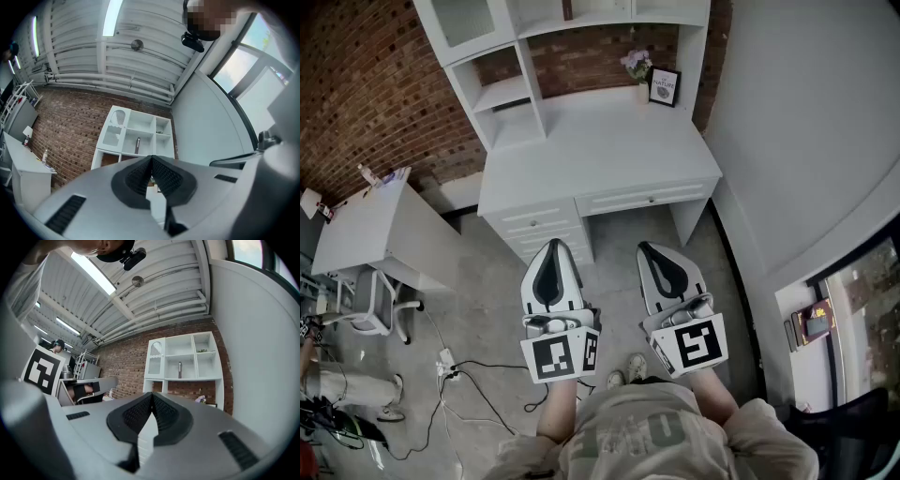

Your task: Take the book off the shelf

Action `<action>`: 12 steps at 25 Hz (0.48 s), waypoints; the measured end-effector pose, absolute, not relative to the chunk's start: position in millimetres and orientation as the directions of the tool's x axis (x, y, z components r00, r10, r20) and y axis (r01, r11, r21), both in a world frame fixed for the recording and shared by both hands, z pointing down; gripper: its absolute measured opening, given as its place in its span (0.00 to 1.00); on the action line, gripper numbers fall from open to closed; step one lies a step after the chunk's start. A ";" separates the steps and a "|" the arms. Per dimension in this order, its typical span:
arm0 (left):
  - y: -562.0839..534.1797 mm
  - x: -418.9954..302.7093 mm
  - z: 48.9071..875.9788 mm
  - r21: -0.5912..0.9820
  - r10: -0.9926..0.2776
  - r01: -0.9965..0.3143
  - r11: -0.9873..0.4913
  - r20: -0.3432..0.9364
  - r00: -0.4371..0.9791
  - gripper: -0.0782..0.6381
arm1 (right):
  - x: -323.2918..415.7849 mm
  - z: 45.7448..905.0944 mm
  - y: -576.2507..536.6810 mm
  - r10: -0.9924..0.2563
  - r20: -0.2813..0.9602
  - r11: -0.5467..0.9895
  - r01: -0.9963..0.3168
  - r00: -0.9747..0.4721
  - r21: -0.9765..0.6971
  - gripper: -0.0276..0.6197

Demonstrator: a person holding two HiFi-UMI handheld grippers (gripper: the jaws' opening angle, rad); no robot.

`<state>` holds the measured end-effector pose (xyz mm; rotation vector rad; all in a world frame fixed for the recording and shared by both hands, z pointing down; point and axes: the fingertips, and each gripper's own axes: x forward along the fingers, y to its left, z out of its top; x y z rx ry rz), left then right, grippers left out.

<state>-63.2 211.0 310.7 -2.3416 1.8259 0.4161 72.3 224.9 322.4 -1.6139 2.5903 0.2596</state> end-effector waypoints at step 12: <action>204.2 -47.4 318.7 0.051 -0.936 -0.968 -0.246 -0.270 0.224 0.13 | 88.9 326.0 220.0 -0.881 -0.163 0.435 -0.896 -0.445 0.095 0.07</action>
